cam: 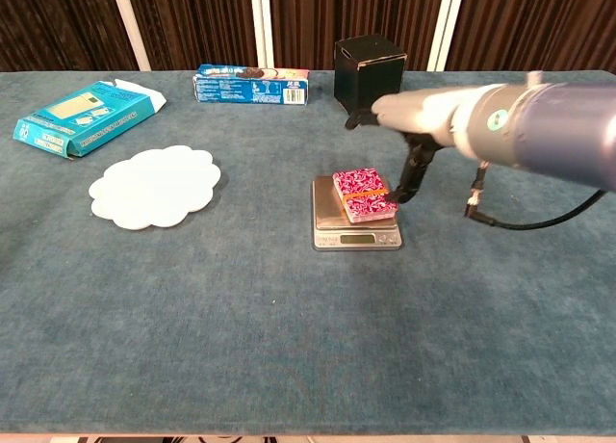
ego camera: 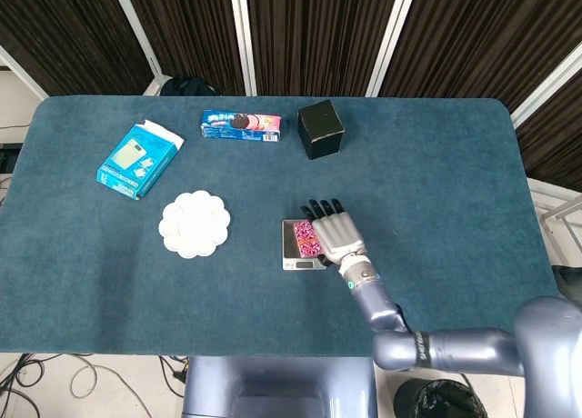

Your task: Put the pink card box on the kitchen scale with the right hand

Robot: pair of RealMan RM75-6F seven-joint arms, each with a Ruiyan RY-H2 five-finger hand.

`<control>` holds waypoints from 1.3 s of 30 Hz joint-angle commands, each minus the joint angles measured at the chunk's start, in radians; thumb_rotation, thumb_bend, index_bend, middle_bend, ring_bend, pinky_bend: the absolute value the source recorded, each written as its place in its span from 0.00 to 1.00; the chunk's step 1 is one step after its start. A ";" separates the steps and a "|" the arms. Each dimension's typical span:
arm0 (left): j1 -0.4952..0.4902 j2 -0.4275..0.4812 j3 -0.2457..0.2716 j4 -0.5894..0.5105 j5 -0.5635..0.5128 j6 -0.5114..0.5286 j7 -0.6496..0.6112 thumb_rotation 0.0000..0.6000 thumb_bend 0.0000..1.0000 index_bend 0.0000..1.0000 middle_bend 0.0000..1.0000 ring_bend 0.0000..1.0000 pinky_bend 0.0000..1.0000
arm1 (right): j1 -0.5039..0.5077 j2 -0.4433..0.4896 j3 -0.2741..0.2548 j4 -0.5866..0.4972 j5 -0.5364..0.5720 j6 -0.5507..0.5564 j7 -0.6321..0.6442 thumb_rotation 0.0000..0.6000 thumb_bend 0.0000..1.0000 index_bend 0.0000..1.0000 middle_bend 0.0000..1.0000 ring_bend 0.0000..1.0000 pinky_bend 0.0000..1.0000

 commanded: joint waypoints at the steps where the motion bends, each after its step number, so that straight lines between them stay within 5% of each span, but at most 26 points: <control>1: 0.000 0.000 0.001 0.000 0.003 0.001 0.001 1.00 0.66 0.06 0.00 0.00 0.00 | -0.114 0.154 -0.083 -0.187 -0.179 0.128 0.048 1.00 0.35 0.00 0.00 0.00 0.00; 6: 0.000 -0.003 0.002 -0.002 0.006 0.003 0.008 1.00 0.66 0.06 0.00 0.00 0.00 | -0.273 0.273 -0.231 -0.281 -0.476 0.265 0.146 1.00 0.35 0.00 0.00 0.00 0.00; 10: -0.001 -0.007 0.000 -0.005 0.004 0.004 0.016 1.00 0.66 0.06 0.00 0.00 0.00 | -0.423 0.320 -0.365 -0.239 -0.749 0.416 0.241 1.00 0.35 0.00 0.00 0.00 0.00; 18: 0.000 -0.008 -0.002 -0.007 -0.001 0.006 0.018 1.00 0.66 0.06 0.00 0.00 0.00 | -0.672 0.299 -0.467 -0.037 -1.018 0.688 0.409 1.00 0.35 0.00 0.00 0.00 0.00; 26: 0.002 -0.006 -0.002 -0.007 0.001 0.010 0.013 1.00 0.66 0.06 0.00 0.00 0.00 | -0.801 0.270 -0.479 0.075 -1.072 0.764 0.459 1.00 0.35 0.00 0.00 0.00 0.00; 39: -0.001 -0.006 0.000 -0.007 -0.002 0.000 0.019 1.00 0.66 0.06 0.00 0.00 0.00 | -0.842 0.284 -0.396 0.126 -1.032 0.693 0.522 1.00 0.35 0.00 0.00 0.00 0.00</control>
